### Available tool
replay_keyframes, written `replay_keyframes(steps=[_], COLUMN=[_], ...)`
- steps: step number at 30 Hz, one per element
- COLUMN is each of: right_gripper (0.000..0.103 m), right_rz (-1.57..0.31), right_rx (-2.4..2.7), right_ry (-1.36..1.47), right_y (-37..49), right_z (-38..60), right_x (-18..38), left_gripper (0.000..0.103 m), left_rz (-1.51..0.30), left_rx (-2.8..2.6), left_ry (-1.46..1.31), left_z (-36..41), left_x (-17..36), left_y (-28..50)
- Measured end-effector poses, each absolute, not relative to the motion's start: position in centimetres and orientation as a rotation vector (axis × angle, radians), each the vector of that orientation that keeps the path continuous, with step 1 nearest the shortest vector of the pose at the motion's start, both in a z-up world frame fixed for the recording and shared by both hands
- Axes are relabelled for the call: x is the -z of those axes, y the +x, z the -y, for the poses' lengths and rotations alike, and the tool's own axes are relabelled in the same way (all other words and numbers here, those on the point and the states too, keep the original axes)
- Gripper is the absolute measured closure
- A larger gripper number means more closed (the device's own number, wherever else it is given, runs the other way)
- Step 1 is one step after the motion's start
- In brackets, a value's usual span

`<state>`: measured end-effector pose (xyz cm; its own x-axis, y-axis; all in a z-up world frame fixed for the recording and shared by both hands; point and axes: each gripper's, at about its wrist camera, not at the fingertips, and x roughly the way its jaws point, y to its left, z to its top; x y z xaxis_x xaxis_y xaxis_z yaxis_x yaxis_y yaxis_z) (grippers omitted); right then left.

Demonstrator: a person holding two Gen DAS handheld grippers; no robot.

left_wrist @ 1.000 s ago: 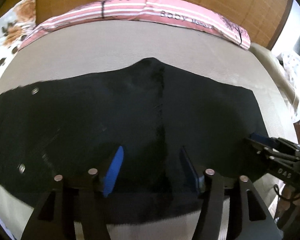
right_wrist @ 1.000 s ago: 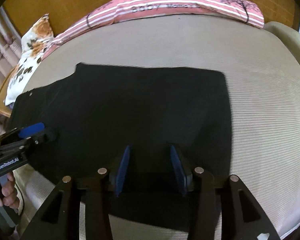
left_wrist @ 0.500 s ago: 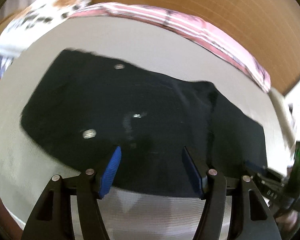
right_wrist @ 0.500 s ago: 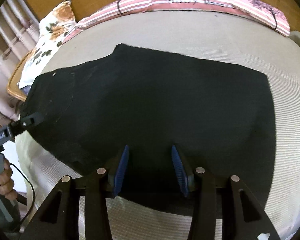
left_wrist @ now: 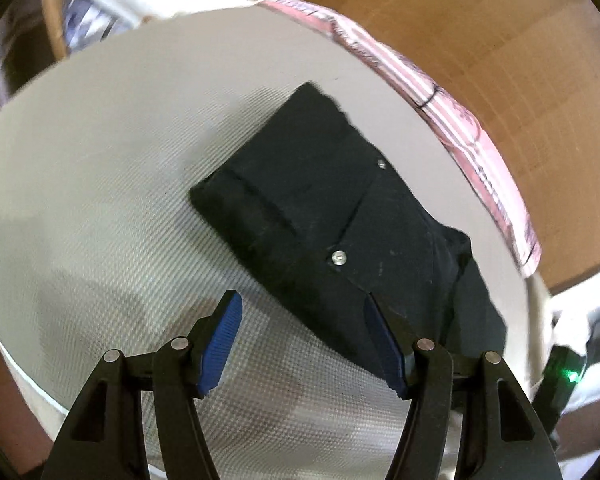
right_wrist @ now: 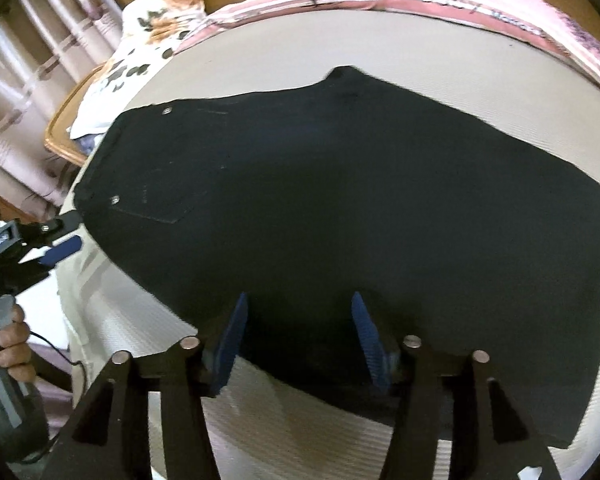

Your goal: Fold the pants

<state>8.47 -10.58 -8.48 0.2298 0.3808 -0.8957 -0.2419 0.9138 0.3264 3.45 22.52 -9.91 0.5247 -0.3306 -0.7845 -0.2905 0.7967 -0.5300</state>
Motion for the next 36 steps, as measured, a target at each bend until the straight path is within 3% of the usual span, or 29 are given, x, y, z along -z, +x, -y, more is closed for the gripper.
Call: replay_keyframes(steps=[4,25,36], right_gripper=[0.04,0.04,0.04], right_rz=[-1.27,-1.277,-1.282], right_rx=[-0.497,-0.468,-0.463], right_ry=[0.172,0.174,0.178], right_y=[8.3,8.2,8.3], right_z=[9.8,10.0,10.0], right_x=[8.2,7.9,8.4], left_gripper=[0.039,0.039,0.039], left_rz=[-1.042,-0.863,-0.804], left_rx=[0.026,0.096,0.075], left_ry=[-0.833,-1.133,-1.054], left_z=[-24.2,-28.3,-27.6], left_x=[11.6,15.5,15.4], left_y=[3.2,4.8,6.5])
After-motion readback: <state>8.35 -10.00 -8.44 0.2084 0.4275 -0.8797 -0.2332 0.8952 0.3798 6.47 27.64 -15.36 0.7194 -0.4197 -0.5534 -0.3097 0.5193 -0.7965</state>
